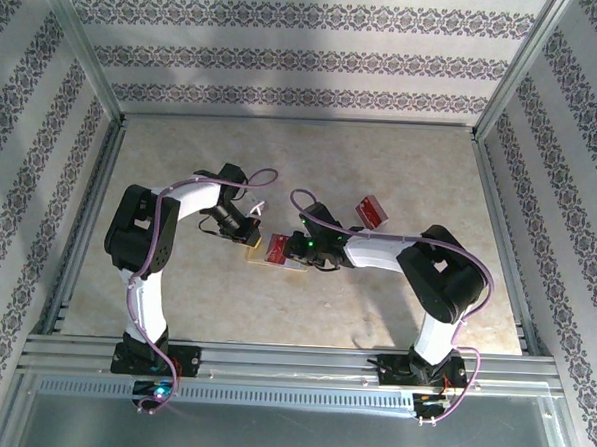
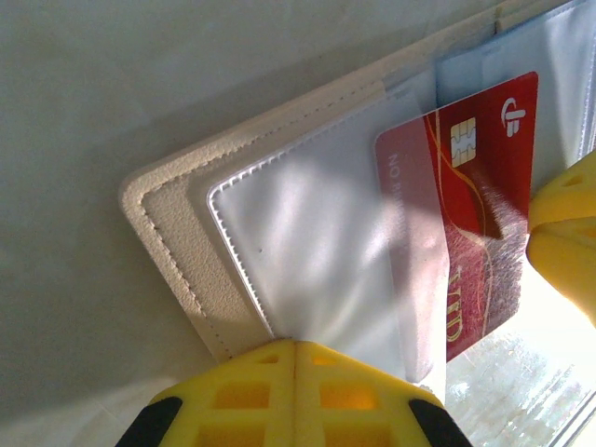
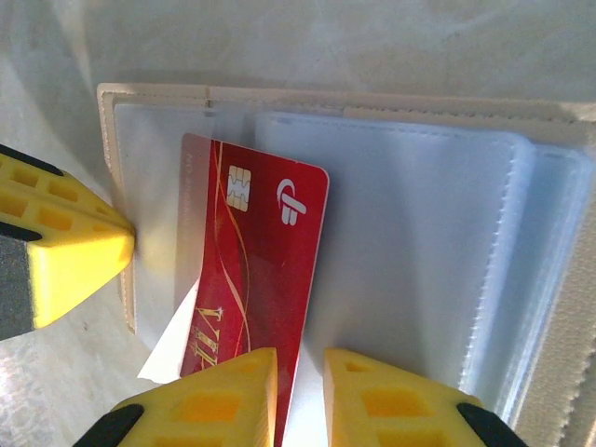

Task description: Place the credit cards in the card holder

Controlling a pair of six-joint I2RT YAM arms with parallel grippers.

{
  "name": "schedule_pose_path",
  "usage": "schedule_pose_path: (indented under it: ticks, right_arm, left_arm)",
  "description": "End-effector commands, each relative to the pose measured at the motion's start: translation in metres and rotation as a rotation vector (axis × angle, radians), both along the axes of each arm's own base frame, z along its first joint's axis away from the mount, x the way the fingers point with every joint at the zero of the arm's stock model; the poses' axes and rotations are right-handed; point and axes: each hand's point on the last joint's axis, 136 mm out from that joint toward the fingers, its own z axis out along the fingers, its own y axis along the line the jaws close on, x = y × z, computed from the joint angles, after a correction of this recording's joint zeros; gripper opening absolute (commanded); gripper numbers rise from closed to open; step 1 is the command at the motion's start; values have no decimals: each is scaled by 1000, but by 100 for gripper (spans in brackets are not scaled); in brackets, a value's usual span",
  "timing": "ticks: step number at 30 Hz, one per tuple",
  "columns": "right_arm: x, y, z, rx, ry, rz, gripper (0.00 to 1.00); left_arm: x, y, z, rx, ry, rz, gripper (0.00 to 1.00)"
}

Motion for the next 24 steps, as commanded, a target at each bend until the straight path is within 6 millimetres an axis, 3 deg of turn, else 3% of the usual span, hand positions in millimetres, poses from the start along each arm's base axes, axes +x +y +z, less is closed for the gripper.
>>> schedule_pose_path:
  ticks: [1, 9, 24]
  right_arm:
    - [2, -1, -2, -26, -10, 2, 22]
    - [3, 14, -3, -1, -1, 31, 13]
    - [4, 30, -4, 9, 6, 66, 12]
  left_arm:
    - [-3, 2, 4, 12, -7, -8, 0]
    - [-2, 2, 4, 13, -2, -6, 0]
    - [-1, 3, 8, 19, -18, -2, 0]
